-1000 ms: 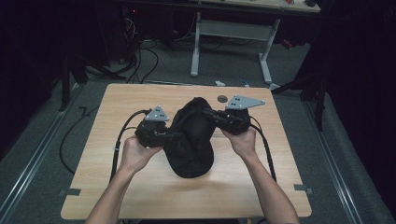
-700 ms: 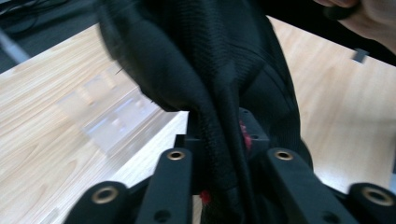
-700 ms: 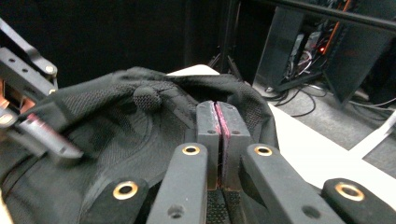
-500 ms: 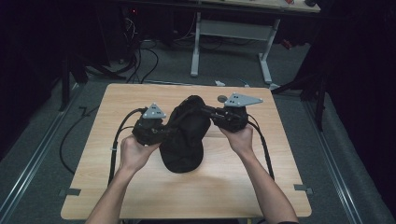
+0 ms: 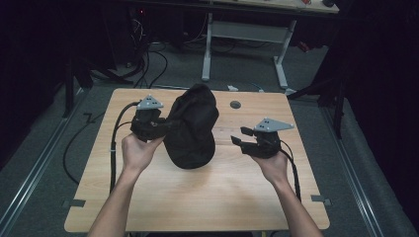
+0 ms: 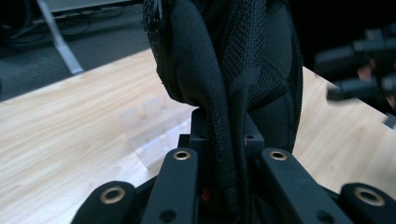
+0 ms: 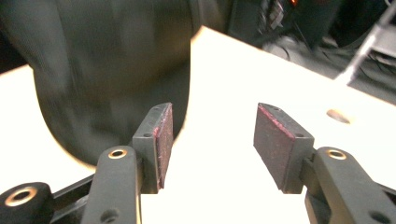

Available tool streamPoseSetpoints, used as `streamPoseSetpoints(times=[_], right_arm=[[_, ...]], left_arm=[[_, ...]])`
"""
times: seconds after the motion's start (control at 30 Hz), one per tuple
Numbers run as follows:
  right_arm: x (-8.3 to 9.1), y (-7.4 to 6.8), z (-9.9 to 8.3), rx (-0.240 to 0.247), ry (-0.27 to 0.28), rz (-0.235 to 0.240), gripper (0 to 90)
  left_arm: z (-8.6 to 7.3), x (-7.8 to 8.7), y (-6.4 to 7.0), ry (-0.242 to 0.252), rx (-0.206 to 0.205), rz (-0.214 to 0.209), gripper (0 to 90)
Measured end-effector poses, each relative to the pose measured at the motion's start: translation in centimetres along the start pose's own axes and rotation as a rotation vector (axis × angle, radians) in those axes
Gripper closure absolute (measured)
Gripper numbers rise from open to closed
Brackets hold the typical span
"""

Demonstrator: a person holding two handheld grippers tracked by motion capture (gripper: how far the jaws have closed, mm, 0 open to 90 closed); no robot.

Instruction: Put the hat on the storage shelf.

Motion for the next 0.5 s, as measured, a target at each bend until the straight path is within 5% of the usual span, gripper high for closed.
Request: streamPoseSetpoints(times=[0.23, 0.5], right_arm=[[-1.0, 0.9, -6.2, -0.066, -0.125, -0.080, 43.1], [-1.8, 2.4, -11.8, -0.190, -0.184, -0.151, 40.0]], left_arm=[[1.9, -0.8, -0.8, 0.039, 0.013, 0.067, 81.8], [4.0, -1.9, -1.9, 0.091, 0.005, 0.145, 81.6]])
Point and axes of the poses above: each handheld gripper's, and its own axes: x roughly backward along the jaws, z roughly out of its top, y roughly to its right, the point moved 5 cm from there along -x, roughly forward along the jaws, and after that the axes turned 6 degrees about z, right-handed, at the moved point
